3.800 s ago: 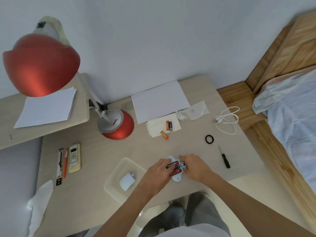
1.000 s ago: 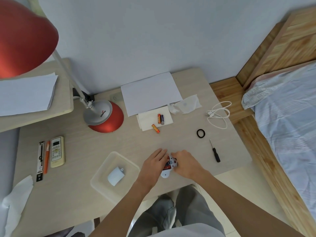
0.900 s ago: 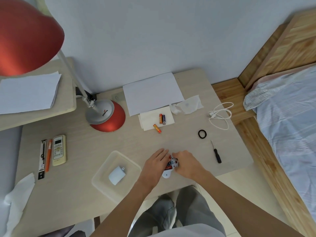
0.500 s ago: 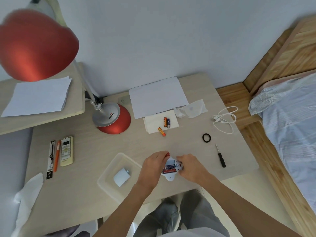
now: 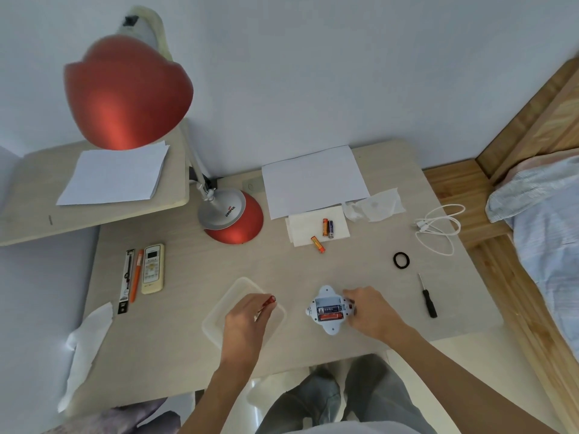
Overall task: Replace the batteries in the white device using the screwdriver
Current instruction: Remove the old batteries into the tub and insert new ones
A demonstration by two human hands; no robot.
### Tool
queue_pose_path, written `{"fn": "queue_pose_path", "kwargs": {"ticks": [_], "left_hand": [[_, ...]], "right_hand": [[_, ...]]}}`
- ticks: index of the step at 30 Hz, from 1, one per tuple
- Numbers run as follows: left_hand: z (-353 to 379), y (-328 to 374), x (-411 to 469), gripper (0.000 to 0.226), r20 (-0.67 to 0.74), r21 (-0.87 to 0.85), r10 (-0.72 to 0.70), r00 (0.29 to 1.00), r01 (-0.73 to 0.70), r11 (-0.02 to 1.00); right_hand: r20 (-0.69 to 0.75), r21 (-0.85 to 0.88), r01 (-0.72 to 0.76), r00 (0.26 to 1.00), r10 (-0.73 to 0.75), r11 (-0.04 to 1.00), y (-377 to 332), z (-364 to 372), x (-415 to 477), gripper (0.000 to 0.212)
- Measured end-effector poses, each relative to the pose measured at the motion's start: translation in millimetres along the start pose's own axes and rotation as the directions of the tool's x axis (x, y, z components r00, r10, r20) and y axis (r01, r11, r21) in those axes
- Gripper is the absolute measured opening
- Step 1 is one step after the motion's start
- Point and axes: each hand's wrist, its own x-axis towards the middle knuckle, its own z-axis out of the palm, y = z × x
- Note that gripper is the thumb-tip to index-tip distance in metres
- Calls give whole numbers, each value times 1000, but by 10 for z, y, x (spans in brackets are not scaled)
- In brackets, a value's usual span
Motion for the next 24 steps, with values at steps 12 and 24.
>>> {"fn": "queue_pose_path", "kwargs": {"ticks": [12, 24], "left_hand": [[189, -483, -89, 8, 207, 315, -181, 961, 110, 943], [213, -411, -121, 15, 234, 320, -215, 948, 134, 938]], "right_hand": [[26, -18, -10, 1000, 10, 1000, 8, -13, 17, 11], [35, -23, -8, 999, 8, 1000, -31, -49, 0, 9]]}}
